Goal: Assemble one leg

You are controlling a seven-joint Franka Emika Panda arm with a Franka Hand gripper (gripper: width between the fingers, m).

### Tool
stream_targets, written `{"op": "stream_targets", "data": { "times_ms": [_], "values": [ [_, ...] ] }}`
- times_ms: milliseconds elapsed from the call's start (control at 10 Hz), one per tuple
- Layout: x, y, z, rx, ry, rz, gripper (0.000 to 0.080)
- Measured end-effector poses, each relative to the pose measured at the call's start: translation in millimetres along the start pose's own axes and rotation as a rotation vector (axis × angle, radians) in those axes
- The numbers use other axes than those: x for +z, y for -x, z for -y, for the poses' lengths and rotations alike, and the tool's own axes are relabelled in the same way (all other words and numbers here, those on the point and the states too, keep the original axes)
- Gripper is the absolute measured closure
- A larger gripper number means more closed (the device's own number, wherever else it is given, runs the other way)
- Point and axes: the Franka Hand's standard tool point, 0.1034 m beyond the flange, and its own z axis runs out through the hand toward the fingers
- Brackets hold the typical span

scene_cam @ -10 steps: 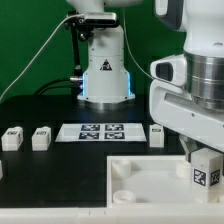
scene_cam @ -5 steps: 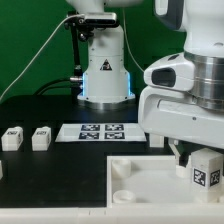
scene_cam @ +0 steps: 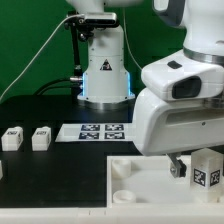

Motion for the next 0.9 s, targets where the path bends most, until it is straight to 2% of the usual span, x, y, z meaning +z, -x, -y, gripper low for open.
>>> {"op": "stream_targets", "data": {
  "times_ms": [400,500,600,700,800,900],
  "values": [
    [0.2,0.3,-2.9,-0.094,0.0,-0.003,0.015],
    [0.3,0.3,-3.0,-0.094,0.0,-0.003,0.0296],
    [0.2,-0.2,-0.5,-0.095,-0.005,-0.004,0.0296],
    [0.5,-0.9,4.6,-0.089,-0.011,-0.004,0.0435],
    [0.5,-0.9,5.0,-0.06,-0.011,-0.004,0.0509],
    [0.5,-1.0,5.1,-0.063,-0.011,-0.004,0.0509]
  ]
}}
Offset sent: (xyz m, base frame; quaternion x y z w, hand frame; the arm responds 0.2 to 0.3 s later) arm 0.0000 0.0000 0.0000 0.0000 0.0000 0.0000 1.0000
